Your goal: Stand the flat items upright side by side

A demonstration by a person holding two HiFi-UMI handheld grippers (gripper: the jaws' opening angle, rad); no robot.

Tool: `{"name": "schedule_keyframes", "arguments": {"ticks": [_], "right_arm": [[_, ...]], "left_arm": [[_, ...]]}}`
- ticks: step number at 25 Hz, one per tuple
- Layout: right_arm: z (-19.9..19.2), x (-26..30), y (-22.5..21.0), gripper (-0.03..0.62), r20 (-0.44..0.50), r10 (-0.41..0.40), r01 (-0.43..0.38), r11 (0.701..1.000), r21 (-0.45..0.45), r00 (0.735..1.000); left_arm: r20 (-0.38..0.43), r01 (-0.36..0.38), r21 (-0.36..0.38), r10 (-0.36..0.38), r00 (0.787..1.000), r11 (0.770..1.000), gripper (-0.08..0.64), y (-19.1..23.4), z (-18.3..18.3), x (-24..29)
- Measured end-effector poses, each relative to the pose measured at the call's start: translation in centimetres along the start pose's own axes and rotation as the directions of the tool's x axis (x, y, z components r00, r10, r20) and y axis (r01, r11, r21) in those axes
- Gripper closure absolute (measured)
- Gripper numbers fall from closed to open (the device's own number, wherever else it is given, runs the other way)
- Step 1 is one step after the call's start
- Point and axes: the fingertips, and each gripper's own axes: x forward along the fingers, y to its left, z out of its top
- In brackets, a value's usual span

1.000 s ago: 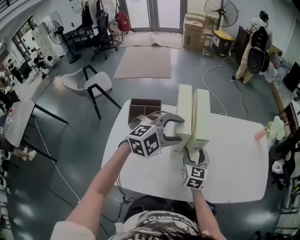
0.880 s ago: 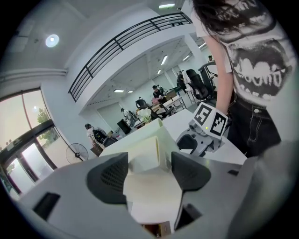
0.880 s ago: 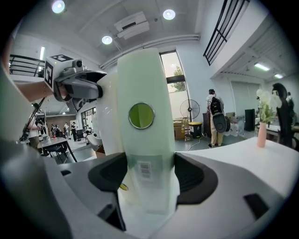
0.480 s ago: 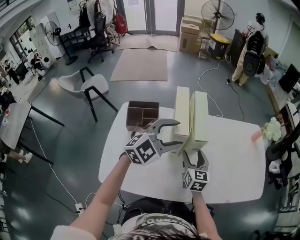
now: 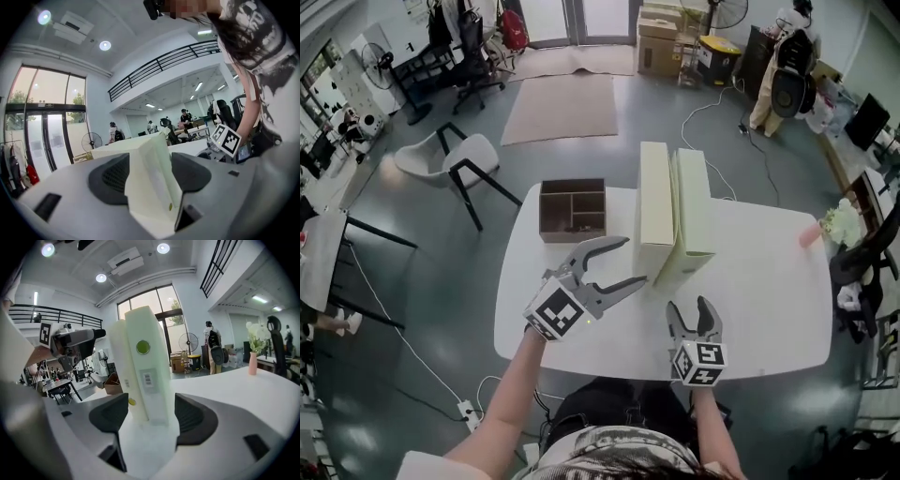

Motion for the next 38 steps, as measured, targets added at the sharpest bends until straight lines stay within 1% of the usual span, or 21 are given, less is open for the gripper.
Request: {"name": "schedule_keyframes", "arguments": {"ticks": [2, 5, 7, 9, 11, 14, 18, 21, 24, 30, 32, 34, 36, 38], "right_arm": [[-0.4, -1.0, 0.2, 0.295, -0.014, 0.002, -0.002, 1.0, 0.008, 1.0], [-1.0, -2.4, 0.9, 0.311, -0.031, 0.024, -0.023, 1.0, 0.013, 0.999], [-1.2, -3.2, 1.3, 0.325, -0.038, 0.045, -0.045, 0.999, 0.012, 0.998], [-1.5, -4.0, 1.7, 0.338, -0.046, 0.067, -0.066, 0.998, 0.014, 0.997], [-2.1, -4.9, 2.1, 0.359, -0.059, 0.088, -0.087, 0.996, 0.018, 0.994], [-3.2, -6.7, 2.8, 0.389, -0.076, 0.13, -0.129, 0.991, 0.019, 0.989], [-4.5, -9.4, 3.4, 0.411, -0.089, 0.185, -0.185, 0.983, 0.01, 0.979], [-5.1, -12.0, 3.7, 0.417, -0.092, 0.227, -0.229, 0.973, -0.014, 0.969], [-5.3, -14.7, 4.7, 0.431, -0.084, 0.282, -0.286, 0.957, -0.041, 0.956], [-6.3, -20.5, 6.9, 0.475, -0.068, 0.372, -0.376, 0.923, -0.076, 0.926], [-6.7, -22.1, 7.4, 0.489, -0.062, 0.392, -0.397, 0.914, -0.084, 0.918], [-7.1, -23.4, 7.7, 0.507, -0.053, 0.404, -0.407, 0.91, -0.082, 0.913], [-7.5, -24.5, 7.9, 0.532, -0.044, 0.412, -0.415, 0.907, -0.078, 0.91], [-8.0, -25.5, 8.4, 0.558, -0.039, 0.424, -0.426, 0.901, -0.079, 0.905]], "left_arm": [[0.002, 0.004, -0.03, -0.004, 1.0, 1.0, 0.273, -0.7, -0.4, 0.3], [0.0, -0.009, -0.072, 0.009, 1.0, 0.997, 0.273, -2.1, -0.8, 0.0], [-0.005, -0.021, -0.112, 0.02, 1.0, 0.993, 0.275, -3.3, -1.3, -0.5], [-0.028, -0.031, -0.161, 0.027, 0.999, 0.986, 0.282, -4.9, -2.4, -1.2], [-0.059, -0.043, -0.219, 0.031, 0.998, 0.975, 0.293, -7.0, -3.8, -2.0], [-0.106, -0.069, -0.305, 0.038, 0.994, 0.95, 0.303, -10.7, -5.7, -3.3], [-0.164, -0.106, -0.371, 0.047, 0.985, 0.923, 0.316, -16.0, -6.9, -4.4], [-0.175, -0.134, -0.4, 0.068, 0.982, 0.907, 0.33, -19.4, -6.4, -4.8], [-0.181, -0.17, -0.415, 0.102, 0.978, 0.894, 0.341, -22.2, -5.4, -5.3], [-0.227, -0.258, -0.422, 0.174, 0.958, 0.869, 0.388, -27.9, -3.6, -7.5], [-0.242, -0.279, -0.422, 0.189, 0.951, 0.862, 0.41, -29.7, -3.3, -8.4], [-0.253, -0.299, -0.429, 0.205, 0.946, 0.852, 0.447, -31.3, -3.0, -9.2], [-0.252, -0.314, -0.445, 0.22, 0.942, 0.838, 0.476, -32.7, -2.6, -9.9], [-0.252, -0.323, -0.454, 0.229, 0.94, 0.83, 0.494, -34.0, -2.2, -10.6]]}}
